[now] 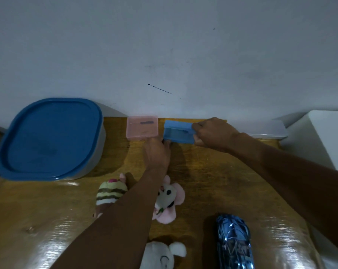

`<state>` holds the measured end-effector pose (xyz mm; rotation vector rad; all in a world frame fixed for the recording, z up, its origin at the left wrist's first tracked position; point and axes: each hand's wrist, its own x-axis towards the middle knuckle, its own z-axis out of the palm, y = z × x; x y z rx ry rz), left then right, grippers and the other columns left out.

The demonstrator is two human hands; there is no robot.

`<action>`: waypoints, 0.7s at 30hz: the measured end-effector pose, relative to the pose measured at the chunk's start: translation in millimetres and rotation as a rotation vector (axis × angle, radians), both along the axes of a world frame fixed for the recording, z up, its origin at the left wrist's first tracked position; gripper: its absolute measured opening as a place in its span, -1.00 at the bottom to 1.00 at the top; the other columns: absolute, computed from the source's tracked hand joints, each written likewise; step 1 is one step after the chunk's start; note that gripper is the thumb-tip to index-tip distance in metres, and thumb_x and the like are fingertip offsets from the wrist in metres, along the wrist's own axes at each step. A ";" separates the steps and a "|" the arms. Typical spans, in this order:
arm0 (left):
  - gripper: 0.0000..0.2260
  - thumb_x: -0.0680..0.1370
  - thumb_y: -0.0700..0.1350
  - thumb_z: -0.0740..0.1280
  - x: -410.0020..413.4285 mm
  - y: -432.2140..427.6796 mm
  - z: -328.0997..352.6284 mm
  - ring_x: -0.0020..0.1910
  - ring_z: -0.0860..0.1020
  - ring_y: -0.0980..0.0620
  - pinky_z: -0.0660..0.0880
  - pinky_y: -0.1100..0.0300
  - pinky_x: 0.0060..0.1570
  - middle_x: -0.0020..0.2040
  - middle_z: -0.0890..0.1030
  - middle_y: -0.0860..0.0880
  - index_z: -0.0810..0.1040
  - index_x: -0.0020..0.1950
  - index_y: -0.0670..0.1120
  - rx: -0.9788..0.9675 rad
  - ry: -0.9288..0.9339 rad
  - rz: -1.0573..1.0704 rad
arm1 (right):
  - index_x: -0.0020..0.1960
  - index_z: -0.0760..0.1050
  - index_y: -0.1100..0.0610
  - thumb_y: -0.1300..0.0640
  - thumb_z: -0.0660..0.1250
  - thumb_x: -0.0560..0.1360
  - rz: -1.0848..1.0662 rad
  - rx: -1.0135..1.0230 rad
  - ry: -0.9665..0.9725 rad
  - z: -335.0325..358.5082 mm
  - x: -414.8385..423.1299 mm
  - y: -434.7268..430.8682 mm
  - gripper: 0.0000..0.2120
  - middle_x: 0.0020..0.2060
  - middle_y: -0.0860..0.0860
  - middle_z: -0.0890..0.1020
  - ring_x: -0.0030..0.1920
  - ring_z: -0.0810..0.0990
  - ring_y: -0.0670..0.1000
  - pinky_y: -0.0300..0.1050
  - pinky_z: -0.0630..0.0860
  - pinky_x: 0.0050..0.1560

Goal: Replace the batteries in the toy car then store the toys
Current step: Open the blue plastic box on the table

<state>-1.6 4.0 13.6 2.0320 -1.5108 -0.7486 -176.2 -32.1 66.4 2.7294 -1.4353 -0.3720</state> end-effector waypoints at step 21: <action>-0.69 0.57 0.05 0.34 -5.9 4.9 6.7 -0.05 0.61 -0.11 0.48 0.15 -0.13 -0.07 0.68 -0.15 0.64 0.09 -0.18 0.042 0.068 0.063 | 0.12 0.49 0.35 0.43 0.46 0.26 -0.217 -0.193 -0.205 -12.5 -8.2 -21.8 -0.56 -0.12 0.26 0.58 -0.17 0.59 0.26 -0.02 0.51 -0.26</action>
